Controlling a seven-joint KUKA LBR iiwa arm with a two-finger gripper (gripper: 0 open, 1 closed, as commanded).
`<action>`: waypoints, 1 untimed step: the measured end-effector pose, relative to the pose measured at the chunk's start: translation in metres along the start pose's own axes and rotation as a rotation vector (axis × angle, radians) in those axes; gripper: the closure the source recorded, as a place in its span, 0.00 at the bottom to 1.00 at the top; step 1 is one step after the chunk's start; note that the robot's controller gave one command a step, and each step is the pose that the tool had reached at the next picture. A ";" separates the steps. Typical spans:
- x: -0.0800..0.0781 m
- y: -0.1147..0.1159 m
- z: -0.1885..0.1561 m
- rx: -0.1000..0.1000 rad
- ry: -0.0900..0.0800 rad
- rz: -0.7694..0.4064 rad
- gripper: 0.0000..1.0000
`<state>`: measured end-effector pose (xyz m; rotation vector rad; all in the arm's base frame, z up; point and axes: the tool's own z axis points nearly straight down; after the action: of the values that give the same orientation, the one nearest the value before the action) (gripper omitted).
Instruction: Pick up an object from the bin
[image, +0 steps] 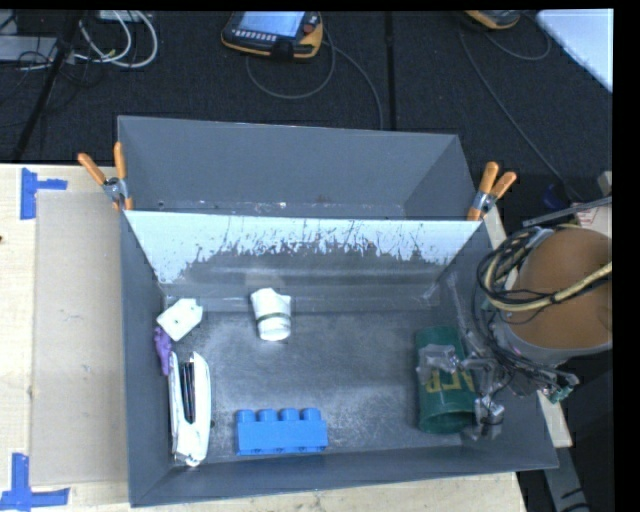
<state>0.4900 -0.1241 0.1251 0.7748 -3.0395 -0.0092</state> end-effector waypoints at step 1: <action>0.013 -0.001 -0.007 0.000 -0.004 0.183 0.00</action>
Offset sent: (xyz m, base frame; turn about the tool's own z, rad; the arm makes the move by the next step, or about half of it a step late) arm -0.0153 -0.0300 -0.0551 0.0553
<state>0.4793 -0.1315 0.1326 0.4949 -3.1005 -0.0096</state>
